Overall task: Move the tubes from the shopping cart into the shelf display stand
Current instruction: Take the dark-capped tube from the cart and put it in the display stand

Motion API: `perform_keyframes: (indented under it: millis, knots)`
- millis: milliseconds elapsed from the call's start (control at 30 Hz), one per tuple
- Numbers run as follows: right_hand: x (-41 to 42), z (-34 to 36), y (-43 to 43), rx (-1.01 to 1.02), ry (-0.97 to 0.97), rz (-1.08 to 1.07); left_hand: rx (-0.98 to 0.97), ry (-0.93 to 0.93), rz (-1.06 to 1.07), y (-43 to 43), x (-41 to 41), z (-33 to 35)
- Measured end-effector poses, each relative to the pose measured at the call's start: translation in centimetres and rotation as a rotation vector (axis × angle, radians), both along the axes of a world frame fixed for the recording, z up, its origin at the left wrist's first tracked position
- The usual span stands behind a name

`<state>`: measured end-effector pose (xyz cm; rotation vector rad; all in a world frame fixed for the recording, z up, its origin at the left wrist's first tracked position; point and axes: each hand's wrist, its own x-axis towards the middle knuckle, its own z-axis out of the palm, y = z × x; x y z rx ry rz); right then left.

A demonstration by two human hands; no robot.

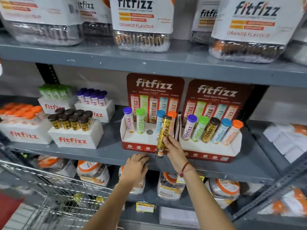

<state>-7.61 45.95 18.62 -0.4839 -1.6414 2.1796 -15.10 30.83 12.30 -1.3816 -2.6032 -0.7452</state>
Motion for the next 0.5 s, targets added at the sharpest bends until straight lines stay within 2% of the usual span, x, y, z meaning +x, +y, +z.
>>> perform_keyframes:
  millis: [233, 367, 500]
  knots:
    - [-2.5, 0.3, -1.3, 0.249, -0.006, -0.011, 0.002, 0.024, 0.031, -1.8, -0.8, -0.2]
    - [-3.3, 0.7, -1.6, 0.373, -0.039, -0.095, -0.004, 0.04, 0.021, -2.0, -0.8, -0.3]
    - [-4.4, 1.6, -1.8, 0.592, -0.066, -0.212, 0.0, 0.041, 0.026, -2.0, -0.9, -0.3]
